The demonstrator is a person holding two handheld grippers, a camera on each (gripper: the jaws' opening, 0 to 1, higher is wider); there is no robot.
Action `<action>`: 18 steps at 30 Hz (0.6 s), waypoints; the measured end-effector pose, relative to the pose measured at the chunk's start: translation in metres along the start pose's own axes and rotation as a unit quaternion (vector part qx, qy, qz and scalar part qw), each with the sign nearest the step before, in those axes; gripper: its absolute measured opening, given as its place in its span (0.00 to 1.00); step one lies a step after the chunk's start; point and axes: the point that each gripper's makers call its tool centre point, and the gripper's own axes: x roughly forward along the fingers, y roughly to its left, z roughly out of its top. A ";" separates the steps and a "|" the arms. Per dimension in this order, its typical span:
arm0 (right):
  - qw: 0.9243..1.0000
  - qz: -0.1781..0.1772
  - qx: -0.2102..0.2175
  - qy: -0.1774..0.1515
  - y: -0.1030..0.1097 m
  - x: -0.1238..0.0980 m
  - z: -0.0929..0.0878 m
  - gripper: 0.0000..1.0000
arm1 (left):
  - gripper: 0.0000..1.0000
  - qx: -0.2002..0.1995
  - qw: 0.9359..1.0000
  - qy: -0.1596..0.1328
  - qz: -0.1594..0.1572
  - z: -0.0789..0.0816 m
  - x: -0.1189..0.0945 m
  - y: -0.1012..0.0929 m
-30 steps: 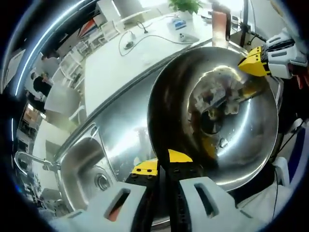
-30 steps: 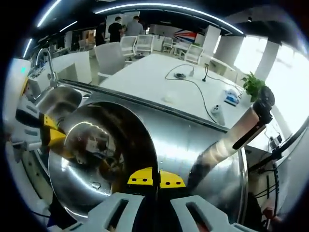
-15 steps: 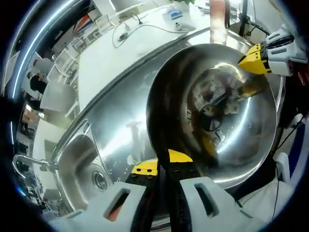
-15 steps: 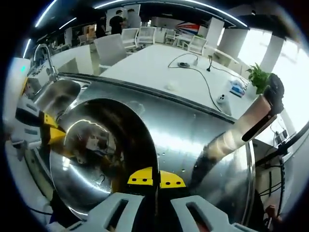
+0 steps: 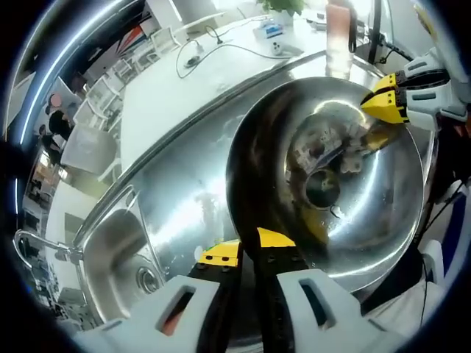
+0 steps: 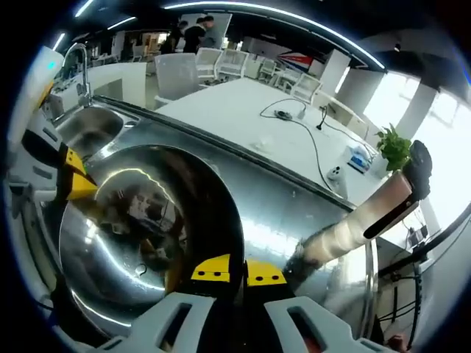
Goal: Pick up bowl with dirty water move over sink pour dirty water into sink return bowl to place
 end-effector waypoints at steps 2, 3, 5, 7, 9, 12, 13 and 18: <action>1.000 0.000 -0.002 -0.003 -0.001 0.001 0.000 0.00 | 0.00 0.002 1.000 -0.009 -0.001 0.002 0.000 0.000; 1.000 0.000 -0.003 -0.005 -0.001 0.002 -0.001 0.00 | 0.00 0.000 1.000 -0.014 -0.001 0.004 0.001 0.000; 1.000 0.001 -0.006 -0.010 -0.002 0.004 -0.002 0.01 | 0.00 -0.003 1.000 -0.027 0.000 0.007 0.002 0.001; 1.000 -0.001 -0.005 -0.018 -0.002 0.006 -0.002 0.01 | 0.00 -0.007 0.999 -0.036 -0.001 0.009 0.004 0.002; 1.000 -0.002 -0.006 -0.028 -0.003 0.006 -0.002 0.02 | 0.00 -0.008 0.999 -0.043 -0.004 0.010 0.004 0.003; 0.999 -0.002 0.000 -0.041 -0.003 0.008 -0.002 0.02 | 0.00 0.002 0.997 -0.074 0.001 0.016 0.005 0.005; 0.999 -0.001 0.002 -0.047 -0.004 0.008 -0.001 0.02 | 0.00 0.008 0.996 -0.087 0.005 0.018 0.005 0.006; 0.996 0.008 0.025 -0.088 -0.002 0.008 0.005 0.08 | 0.00 -0.010 0.992 -0.124 0.002 0.023 0.004 0.007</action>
